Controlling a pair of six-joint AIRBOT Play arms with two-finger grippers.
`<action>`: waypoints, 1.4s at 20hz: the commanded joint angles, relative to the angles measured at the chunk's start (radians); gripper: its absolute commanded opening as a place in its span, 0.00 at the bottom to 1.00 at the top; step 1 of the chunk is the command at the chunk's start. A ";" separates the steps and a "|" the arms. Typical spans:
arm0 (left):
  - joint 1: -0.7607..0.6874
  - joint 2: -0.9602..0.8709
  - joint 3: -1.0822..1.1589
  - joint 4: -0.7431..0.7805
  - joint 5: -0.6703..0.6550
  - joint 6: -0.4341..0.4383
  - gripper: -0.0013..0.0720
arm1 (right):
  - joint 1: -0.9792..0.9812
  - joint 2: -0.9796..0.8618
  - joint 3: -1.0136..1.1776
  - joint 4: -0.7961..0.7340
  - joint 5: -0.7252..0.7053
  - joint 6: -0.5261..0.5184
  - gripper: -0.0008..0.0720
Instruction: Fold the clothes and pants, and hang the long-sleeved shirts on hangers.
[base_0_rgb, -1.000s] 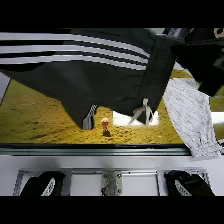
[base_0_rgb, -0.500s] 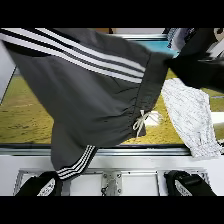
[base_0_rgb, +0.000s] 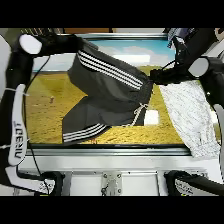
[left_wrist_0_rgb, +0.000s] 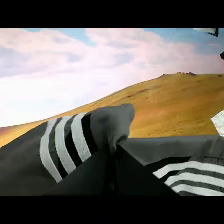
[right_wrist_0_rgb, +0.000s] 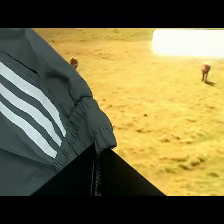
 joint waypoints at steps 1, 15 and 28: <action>-0.016 -0.142 0.127 0.001 -0.079 0.008 0.74 | -0.069 -0.076 0.000 -0.019 -0.130 0.033 0.13; 0.486 0.442 -1.138 -0.007 -0.229 -0.156 0.95 | -0.115 0.295 -0.161 0.049 0.056 -0.111 0.69; 0.489 0.360 -1.355 -0.242 -0.080 -0.027 0.95 | -0.010 0.303 -0.173 0.085 0.041 -0.110 0.70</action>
